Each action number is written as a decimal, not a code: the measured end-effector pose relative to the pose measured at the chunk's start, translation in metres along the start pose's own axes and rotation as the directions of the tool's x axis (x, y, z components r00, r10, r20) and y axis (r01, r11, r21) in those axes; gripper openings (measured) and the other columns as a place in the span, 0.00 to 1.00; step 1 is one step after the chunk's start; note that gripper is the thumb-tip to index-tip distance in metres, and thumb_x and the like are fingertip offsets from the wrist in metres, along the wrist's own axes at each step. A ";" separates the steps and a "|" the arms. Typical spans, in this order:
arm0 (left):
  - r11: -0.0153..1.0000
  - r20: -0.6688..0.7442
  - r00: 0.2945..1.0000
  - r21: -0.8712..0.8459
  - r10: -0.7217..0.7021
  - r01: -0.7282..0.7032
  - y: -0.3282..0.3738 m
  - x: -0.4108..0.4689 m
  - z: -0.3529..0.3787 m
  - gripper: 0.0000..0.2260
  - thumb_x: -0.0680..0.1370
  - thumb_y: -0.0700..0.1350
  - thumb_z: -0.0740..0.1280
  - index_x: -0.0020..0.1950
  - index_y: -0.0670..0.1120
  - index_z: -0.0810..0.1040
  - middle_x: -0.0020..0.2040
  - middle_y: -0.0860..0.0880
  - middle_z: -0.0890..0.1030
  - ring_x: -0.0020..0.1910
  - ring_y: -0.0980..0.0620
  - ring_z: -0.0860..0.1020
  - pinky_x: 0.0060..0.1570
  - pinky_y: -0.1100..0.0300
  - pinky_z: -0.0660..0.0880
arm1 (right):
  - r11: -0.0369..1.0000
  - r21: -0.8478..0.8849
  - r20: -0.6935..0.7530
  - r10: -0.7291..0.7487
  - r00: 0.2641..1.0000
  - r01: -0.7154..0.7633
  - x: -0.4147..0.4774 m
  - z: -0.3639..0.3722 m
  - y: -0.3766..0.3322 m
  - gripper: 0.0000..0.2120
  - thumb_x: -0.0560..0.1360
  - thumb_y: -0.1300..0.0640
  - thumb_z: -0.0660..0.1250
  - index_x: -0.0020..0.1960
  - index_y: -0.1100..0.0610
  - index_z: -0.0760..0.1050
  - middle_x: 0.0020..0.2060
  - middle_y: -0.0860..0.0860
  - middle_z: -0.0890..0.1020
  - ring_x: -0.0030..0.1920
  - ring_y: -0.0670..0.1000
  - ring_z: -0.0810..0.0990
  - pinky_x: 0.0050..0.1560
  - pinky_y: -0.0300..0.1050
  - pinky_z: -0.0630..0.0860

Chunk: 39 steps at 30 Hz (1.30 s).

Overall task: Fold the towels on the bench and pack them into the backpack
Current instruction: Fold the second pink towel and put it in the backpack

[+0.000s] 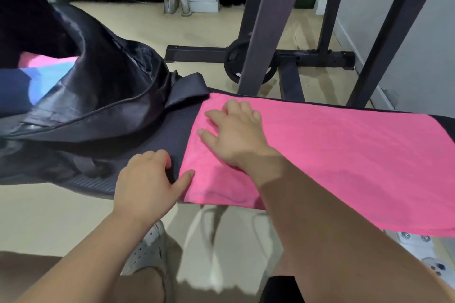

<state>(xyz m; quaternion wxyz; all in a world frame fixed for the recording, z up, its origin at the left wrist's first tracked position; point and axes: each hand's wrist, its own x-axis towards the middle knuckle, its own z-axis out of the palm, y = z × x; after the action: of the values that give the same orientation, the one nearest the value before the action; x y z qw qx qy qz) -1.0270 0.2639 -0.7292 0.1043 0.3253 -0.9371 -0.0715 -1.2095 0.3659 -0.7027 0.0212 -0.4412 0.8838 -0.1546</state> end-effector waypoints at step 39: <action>0.463 0.100 0.976 -0.887 0.196 -0.002 0.150 -0.004 -0.030 0.12 0.75 0.34 0.70 0.39 0.44 0.69 0.28 0.53 0.68 0.26 0.55 0.63 0.28 0.62 0.61 | 0.210 0.958 0.014 0.650 0.760 -0.197 -0.032 -0.036 0.085 0.08 0.68 0.63 0.77 0.42 0.56 0.80 0.36 0.51 0.81 0.38 0.51 0.81 0.44 0.53 0.80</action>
<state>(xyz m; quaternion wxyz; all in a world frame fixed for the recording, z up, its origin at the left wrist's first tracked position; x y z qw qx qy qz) -1.1060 0.3814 -0.6709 0.1722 0.1614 -0.7885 -0.5679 -1.2625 0.4484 -0.6961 0.1295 -0.0392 0.7056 -0.6955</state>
